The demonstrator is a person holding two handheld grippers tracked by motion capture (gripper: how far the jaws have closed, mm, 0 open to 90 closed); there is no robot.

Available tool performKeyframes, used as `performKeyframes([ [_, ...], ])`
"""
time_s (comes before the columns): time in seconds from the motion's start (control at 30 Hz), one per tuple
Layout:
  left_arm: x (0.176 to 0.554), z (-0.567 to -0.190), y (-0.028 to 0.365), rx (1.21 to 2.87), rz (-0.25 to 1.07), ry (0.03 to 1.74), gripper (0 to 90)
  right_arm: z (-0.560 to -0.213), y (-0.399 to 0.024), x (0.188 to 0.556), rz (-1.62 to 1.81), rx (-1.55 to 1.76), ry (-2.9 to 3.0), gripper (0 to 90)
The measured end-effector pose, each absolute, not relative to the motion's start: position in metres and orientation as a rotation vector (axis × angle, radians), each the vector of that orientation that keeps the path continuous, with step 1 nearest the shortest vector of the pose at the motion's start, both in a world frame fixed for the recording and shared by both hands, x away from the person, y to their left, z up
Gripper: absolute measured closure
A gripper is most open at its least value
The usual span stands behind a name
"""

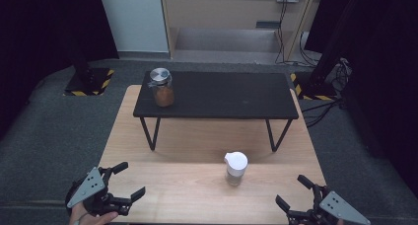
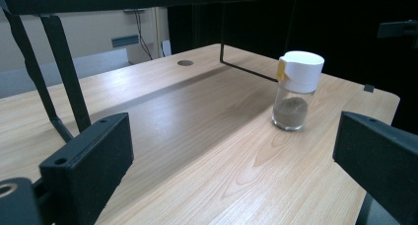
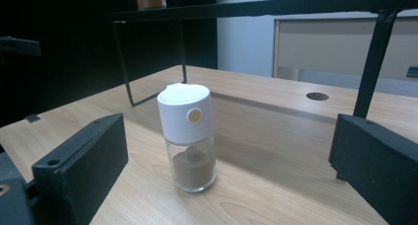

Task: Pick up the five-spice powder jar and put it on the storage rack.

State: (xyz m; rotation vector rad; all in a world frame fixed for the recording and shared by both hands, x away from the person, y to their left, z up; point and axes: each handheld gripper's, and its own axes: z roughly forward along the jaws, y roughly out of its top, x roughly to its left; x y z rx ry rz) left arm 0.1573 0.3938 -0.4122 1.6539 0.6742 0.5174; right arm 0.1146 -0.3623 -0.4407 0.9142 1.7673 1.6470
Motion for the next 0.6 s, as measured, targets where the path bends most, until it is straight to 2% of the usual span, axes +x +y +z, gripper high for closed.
performKeyframes([
  [0.6,0.1562,-0.4162,0.399,1.597,0.494,0.671,0.3,-0.4424,-0.3623,0.1135,1.647,0.917,1.746,1.1],
])
